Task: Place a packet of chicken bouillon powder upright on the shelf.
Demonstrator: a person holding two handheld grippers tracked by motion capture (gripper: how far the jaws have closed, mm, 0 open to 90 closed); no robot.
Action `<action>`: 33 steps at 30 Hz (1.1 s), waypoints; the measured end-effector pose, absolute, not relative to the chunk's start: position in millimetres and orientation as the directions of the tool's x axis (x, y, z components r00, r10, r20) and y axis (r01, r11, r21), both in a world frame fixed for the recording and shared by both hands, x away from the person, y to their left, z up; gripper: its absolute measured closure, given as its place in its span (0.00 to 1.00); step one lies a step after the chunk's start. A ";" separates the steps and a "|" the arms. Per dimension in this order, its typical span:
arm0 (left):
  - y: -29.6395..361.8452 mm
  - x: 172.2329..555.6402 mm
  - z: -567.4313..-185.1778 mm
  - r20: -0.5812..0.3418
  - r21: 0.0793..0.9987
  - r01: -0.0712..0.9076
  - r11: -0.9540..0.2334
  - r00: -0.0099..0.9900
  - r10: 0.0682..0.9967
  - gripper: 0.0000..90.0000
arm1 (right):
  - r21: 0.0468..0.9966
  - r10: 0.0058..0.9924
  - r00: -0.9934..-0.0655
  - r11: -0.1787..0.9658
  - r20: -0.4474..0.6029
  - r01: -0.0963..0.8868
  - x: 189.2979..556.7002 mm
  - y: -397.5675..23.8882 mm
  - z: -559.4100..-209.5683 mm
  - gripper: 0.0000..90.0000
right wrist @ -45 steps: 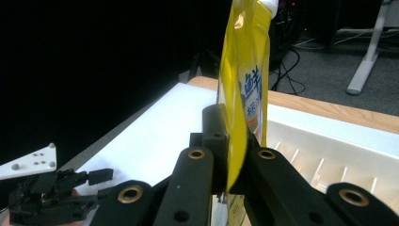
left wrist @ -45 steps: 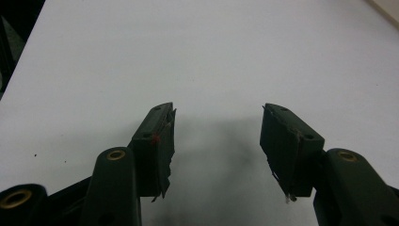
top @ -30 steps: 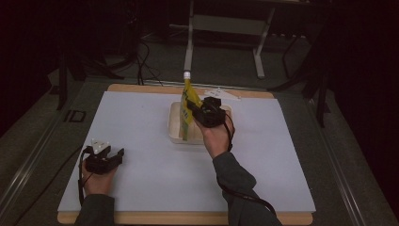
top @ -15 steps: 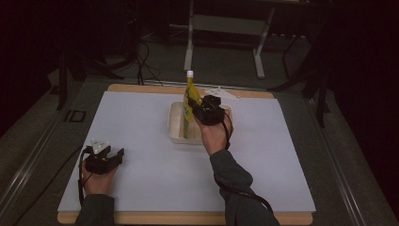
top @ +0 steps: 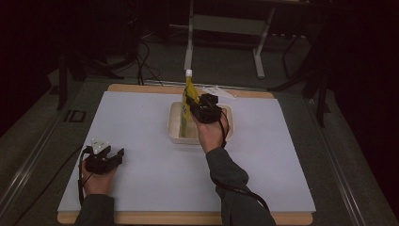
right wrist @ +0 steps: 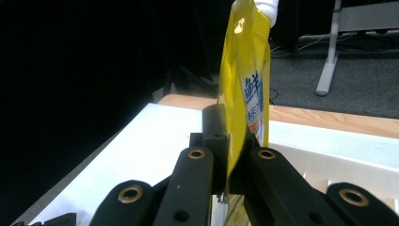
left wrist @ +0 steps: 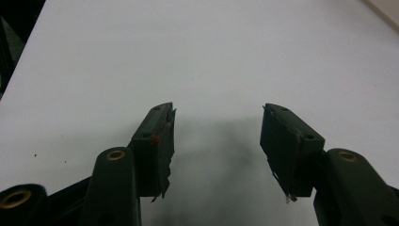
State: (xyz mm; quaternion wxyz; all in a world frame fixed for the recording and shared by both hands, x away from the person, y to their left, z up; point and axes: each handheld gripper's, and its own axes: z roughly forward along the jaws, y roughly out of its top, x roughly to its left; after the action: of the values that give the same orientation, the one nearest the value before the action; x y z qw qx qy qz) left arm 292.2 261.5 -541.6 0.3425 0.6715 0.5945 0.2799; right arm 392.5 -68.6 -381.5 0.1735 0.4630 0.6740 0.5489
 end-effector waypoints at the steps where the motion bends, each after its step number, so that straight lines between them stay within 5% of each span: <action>1: 261.5 292.2 -541.6 -0.031 0.793 0.607 -0.058 0.136 0.990 0.49 | 0.902 0.817 -0.509 -0.031 0.272 0.431 392.7 -68.5 -382.1 1.00; 33: 261.8 292.3 -541.6 -0.034 0.793 0.607 -0.057 0.137 0.990 0.49 | 0.880 0.843 -0.463 -0.026 0.275 0.475 404.1 -59.2 -408.6 1.00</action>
State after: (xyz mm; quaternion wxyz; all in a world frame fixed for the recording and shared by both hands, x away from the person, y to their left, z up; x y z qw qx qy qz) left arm 292.3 261.8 -541.6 0.3434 0.6713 0.5948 0.2787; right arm 404.1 -59.2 -408.6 0.1753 0.4877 0.6754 0.5247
